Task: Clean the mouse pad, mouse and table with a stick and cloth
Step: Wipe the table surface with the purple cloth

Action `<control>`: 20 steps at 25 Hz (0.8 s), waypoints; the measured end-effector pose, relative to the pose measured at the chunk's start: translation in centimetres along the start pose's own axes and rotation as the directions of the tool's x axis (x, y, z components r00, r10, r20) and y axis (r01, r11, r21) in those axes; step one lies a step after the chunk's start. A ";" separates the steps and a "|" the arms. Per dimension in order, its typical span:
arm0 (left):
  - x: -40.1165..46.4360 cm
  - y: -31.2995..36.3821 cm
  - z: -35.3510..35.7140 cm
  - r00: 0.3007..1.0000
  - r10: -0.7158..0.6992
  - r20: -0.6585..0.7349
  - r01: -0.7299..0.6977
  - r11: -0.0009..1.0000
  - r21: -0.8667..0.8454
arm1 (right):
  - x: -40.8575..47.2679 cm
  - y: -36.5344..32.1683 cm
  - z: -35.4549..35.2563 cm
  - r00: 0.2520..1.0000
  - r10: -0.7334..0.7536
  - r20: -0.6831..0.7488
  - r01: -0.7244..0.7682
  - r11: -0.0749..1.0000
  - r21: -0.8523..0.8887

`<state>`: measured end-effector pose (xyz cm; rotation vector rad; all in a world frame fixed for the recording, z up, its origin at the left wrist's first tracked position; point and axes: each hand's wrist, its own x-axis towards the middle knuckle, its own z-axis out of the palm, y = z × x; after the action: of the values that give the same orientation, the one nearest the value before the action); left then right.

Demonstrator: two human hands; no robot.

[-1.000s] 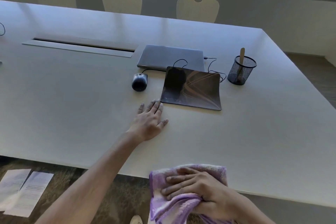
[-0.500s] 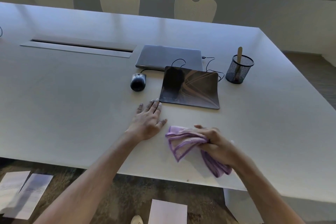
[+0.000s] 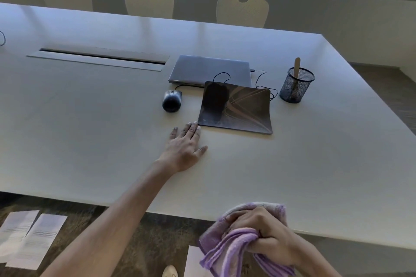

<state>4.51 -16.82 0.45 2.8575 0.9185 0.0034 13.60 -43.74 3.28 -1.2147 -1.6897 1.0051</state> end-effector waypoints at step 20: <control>-6.0 11.8 -5.9 0.924 0.324 0.202 0.184 0.085 -0.979 | -1.0 -3.2 -6.7 0.764 0.497 -0.412 0.313 0.274 0.909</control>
<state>6.19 -28.98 8.06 1.4092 0.3426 0.0686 18.98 -44.41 8.49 -0.6112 -0.1695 1.1921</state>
